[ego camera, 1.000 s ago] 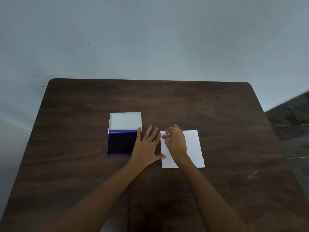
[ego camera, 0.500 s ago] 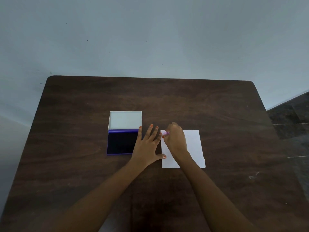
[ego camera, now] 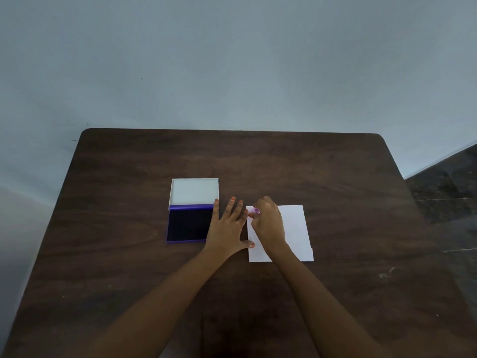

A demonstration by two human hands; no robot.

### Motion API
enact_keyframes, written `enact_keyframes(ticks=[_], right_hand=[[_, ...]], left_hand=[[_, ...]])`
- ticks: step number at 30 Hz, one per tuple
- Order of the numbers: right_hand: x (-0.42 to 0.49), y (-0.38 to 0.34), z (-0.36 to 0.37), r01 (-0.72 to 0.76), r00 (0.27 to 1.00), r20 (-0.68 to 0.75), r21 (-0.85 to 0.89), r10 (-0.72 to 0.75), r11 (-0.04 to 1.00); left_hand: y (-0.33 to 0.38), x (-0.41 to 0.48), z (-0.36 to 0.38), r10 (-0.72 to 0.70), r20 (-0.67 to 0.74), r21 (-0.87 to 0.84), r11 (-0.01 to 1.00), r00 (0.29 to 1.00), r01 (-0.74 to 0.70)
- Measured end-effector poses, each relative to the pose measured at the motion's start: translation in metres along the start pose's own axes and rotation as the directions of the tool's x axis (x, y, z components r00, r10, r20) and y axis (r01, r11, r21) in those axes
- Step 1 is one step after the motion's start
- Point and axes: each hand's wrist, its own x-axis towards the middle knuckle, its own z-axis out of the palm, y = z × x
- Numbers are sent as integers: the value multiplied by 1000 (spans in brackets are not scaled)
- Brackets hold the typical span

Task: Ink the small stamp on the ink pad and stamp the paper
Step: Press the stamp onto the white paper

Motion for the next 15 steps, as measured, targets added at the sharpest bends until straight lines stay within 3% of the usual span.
enact_keyframes(ticks=[4, 7, 9, 11, 13, 15], right_hand=[[0, 11, -7, -32, 999, -8, 138, 34, 990], [3, 24, -19, -147, 984, -30, 407, 174, 902], [4, 32, -26, -325, 924, 50, 626, 379, 709], [5, 40, -31, -475, 827, 234, 778, 511, 412], [4, 45, -38, -509, 775, 352, 840, 525, 187], [1, 48, -42, -471, 775, 396, 882, 492, 32]], left_hand=[[1, -1, -3, -7, 3, 2, 1000, 1000, 7], [1, -1, -5, -8, 10, 8, 1000, 1000, 8], [1, -2, -6, -10, 6, 20, 1000, 1000, 9], [1, -2, -5, -12, 4, 35, 999, 1000, 12], [1, -2, -5, -18, 5, 39, 999, 1000, 17], [1, -2, -5, -22, 5, 45, 999, 1000, 22]])
